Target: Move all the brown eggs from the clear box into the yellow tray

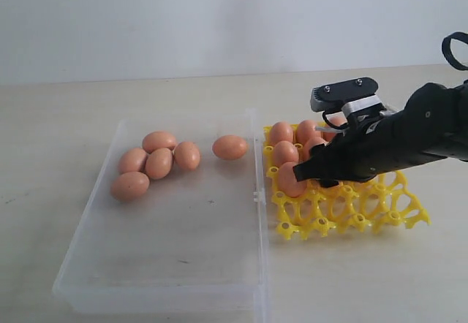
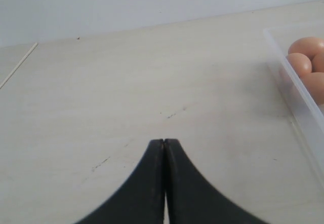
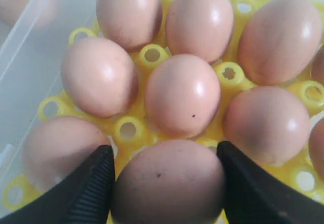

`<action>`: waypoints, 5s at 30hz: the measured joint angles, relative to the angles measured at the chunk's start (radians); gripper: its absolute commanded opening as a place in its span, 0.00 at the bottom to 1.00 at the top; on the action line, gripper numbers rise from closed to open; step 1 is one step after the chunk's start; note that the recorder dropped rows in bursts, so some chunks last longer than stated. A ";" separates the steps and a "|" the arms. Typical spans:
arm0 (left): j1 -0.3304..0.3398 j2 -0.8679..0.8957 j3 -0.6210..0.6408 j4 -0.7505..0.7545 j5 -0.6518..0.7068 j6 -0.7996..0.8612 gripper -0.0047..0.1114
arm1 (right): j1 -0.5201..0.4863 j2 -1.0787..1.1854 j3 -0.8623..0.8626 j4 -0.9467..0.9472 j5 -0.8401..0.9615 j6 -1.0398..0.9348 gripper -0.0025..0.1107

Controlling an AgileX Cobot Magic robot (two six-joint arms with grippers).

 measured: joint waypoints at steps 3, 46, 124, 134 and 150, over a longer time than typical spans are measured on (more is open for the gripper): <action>0.000 0.000 0.000 0.000 0.000 0.000 0.04 | 0.000 0.001 0.000 0.000 -0.024 0.000 0.02; 0.000 0.000 0.000 0.000 0.000 0.000 0.04 | 0.000 -0.027 -0.039 -0.010 0.000 0.046 0.61; 0.000 0.000 0.000 0.000 0.000 0.000 0.04 | 0.267 0.766 -1.348 -0.313 0.809 0.489 0.50; 0.000 0.000 0.000 0.000 0.000 0.000 0.04 | 0.267 0.772 -1.348 -0.313 0.817 0.488 0.03; 0.000 0.000 0.000 0.000 0.000 0.000 0.04 | 0.296 0.727 -1.348 -0.363 0.848 0.472 0.02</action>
